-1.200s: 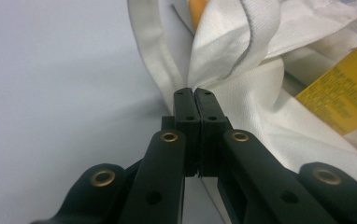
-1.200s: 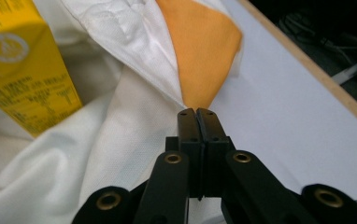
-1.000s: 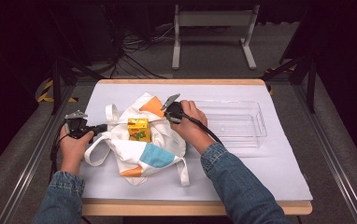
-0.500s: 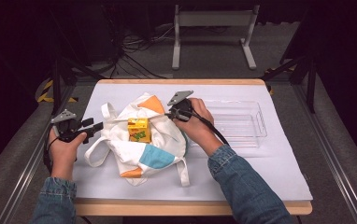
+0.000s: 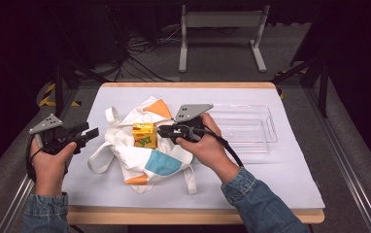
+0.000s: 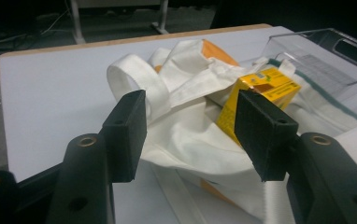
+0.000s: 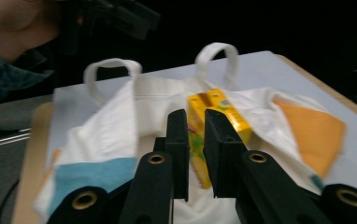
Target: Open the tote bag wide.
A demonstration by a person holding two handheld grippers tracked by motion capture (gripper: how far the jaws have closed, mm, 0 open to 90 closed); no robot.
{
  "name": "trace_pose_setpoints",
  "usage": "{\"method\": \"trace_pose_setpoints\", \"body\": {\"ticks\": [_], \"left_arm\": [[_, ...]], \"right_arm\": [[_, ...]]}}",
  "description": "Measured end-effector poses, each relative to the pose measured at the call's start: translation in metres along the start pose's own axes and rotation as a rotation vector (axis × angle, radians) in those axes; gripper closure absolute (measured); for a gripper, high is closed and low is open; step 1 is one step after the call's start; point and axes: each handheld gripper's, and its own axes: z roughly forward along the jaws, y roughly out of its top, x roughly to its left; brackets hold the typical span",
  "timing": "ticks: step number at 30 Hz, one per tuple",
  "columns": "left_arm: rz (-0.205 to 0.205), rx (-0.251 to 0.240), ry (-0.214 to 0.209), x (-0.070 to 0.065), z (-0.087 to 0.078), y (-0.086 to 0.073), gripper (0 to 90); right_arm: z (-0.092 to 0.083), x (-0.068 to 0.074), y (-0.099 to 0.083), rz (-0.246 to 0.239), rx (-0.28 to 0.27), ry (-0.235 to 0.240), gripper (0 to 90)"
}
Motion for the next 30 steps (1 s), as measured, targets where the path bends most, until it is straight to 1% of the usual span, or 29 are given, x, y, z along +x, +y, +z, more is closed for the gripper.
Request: {"method": "trace_pose_setpoints", "body": {"ticks": [1, 2, 3, 4, 6, 7, 9, 10, 13, 14, 15, 16, 18, 19, 21, 24, 26, 27, 30], "left_arm": [[0.0, 0.0, 0.0, 0.0, 0.0, 0.0, 44.9], [-0.001, -0.005, 0.005, -0.002, -0.002, 0.001, 44.9], [0.003, -0.002, 0.008, -0.005, -0.005, 0.003, 44.9], [0.007, 0.0, 0.003, -0.006, -0.007, 0.004, 44.9], [-0.008, -0.008, -0.033, -0.008, -0.008, 0.005, 45.0], [-0.009, -0.006, -0.045, -0.008, -0.008, 0.004, 45.0], [-0.001, -0.001, -0.045, -0.009, -0.008, 0.004, 45.0], [0.004, -0.002, -0.049, -0.009, -0.008, 0.005, 45.0], [0.008, -0.011, -0.053, -0.011, -0.012, 0.006, 44.9], [0.003, -0.015, -0.05, -0.012, -0.013, 0.006, 44.7], [0.003, -0.015, -0.05, -0.012, -0.013, 0.006, 44.6], [0.007, -0.017, -0.051, -0.012, -0.014, 0.007, 44.6], [0.006, -0.022, -0.047, -0.011, -0.014, 0.007, 44.5], [-0.002, -0.021, -0.045, -0.011, -0.014, 0.006, 44.5], [-0.005, -0.022, -0.049, -0.01, -0.014, 0.006, 44.5], [-0.008, -0.019, -0.049, -0.009, -0.014, 0.005, 44.4], [-0.018, -0.022, -0.048, -0.009, -0.015, 0.004, 44.4], [-0.017, -0.024, -0.047, -0.008, -0.015, 0.004, 44.4], [-0.019, -0.026, -0.048, -0.008, -0.016, 0.004, 44.3]], "right_arm": [[0.002, 0.005, 0.0, 0.004, 0.001, 0.027, 81.9], [0.002, 0.005, 0.0, 0.004, 0.001, 0.027, 81.9], [0.004, 0.009, -0.001, 0.005, 0.001, 0.053, 83.4], [0.007, 0.014, -0.002, 0.009, 0.002, 0.083, 84.5], [0.013, 0.023, -0.003, 0.013, 0.004, 0.137, 86.5], [0.016, 0.028, -0.003, 0.012, 0.005, 0.162, 87.6], [0.022, 0.034, -0.005, 0.011, 0.014, 0.198, 88.8], [0.025, 0.036, -0.006, 0.007, 0.024, 0.205, 89.3], [0.035, 0.039, -0.013, -0.009, 0.075, 0.187, 89.8], [0.039, 0.039, -0.016, -0.012, 0.095, 0.176, 89.9], [0.039, 0.039, -0.016, -0.012, 0.095, 0.176, 89.9], [0.042, 0.04, -0.019, -0.014, 0.11, 0.17, 89.9], [0.048, 0.04, -0.025, -0.026, 0.149, 0.155, 89.9], [0.052, 0.041, -0.028, -0.031, 0.17, 0.149, 89.9], [0.06, 0.044, -0.036, -0.056, 0.222, 0.13, 89.9], [0.071, 0.047, -0.047, -0.083, 0.273, 0.113, 89.9], [0.077, 0.046, -0.055, -0.07, 0.291, 0.121, 89.9], [0.079, 0.046, -0.058, -0.068, 0.298, 0.122, 89.9], [0.083, 0.044, -0.066, -0.043, 0.315, 0.131, 89.9]]}}
